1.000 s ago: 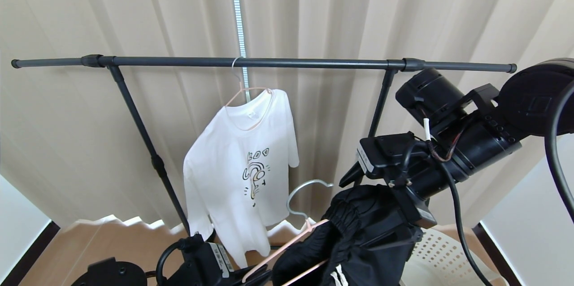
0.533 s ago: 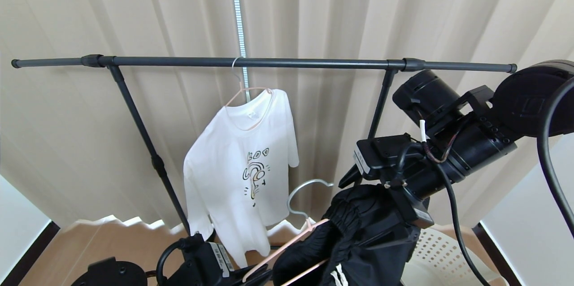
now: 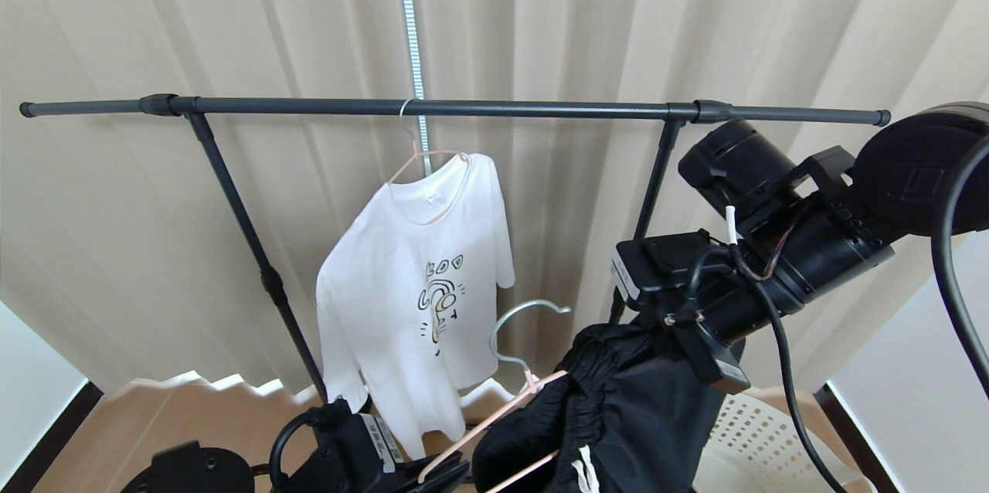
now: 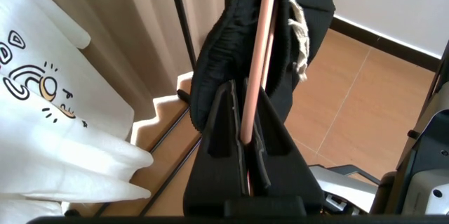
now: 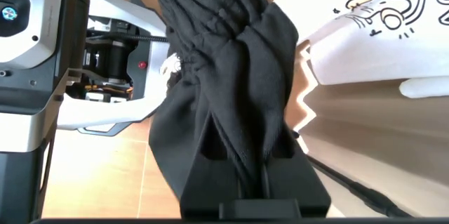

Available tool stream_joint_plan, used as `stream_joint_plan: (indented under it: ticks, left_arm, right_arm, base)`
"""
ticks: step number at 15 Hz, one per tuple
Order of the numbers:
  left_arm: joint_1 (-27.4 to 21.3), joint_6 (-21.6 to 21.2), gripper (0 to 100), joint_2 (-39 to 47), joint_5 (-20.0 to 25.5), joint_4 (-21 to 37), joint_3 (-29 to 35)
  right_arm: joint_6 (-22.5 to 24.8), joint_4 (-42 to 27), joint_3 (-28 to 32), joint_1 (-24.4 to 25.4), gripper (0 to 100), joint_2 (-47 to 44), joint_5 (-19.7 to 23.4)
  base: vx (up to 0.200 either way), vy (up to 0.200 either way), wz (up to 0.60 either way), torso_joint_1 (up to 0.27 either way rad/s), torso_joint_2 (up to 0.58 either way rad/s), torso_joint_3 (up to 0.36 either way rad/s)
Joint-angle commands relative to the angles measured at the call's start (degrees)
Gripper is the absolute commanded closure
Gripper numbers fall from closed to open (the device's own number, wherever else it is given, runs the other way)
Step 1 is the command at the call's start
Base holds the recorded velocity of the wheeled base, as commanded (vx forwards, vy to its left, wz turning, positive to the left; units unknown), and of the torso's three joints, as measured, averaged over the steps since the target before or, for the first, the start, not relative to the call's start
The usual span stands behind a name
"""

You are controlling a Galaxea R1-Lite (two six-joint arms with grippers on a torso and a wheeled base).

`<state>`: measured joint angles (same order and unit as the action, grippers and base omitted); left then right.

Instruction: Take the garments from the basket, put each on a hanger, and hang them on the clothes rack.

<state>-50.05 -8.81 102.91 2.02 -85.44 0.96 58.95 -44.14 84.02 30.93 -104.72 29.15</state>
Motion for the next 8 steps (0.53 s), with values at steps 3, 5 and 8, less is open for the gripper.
stream_joint_plan:
  ticks: [3, 5, 8]
  left_arm:
    - [0.13, 0.02, 100, 0.09, 0.0, 0.01, 0.0]
    - [0.22, 0.02, 100, 0.09, 0.0, 0.01, -0.17]
    - [0.22, 0.29, 0, -0.26, 0.0, -0.16, -0.26]
  right_arm:
    - [0.02, -0.07, 0.01, 0.01, 100, 0.48, 0.12]
    - [0.02, -0.15, 0.01, 0.01, 100, 0.92, 0.12]
    - [0.02, -0.33, -0.26, 0.01, 100, 1.97, 0.03]
  base:
    - [0.0, 0.0, 0.0, 0.0, 0.0, 0.0]
    - [0.0, 0.0, 0.0, 0.0, 0.0, 0.0]
    - [0.0, 0.0, 0.0, 0.0, 0.0, 0.0]
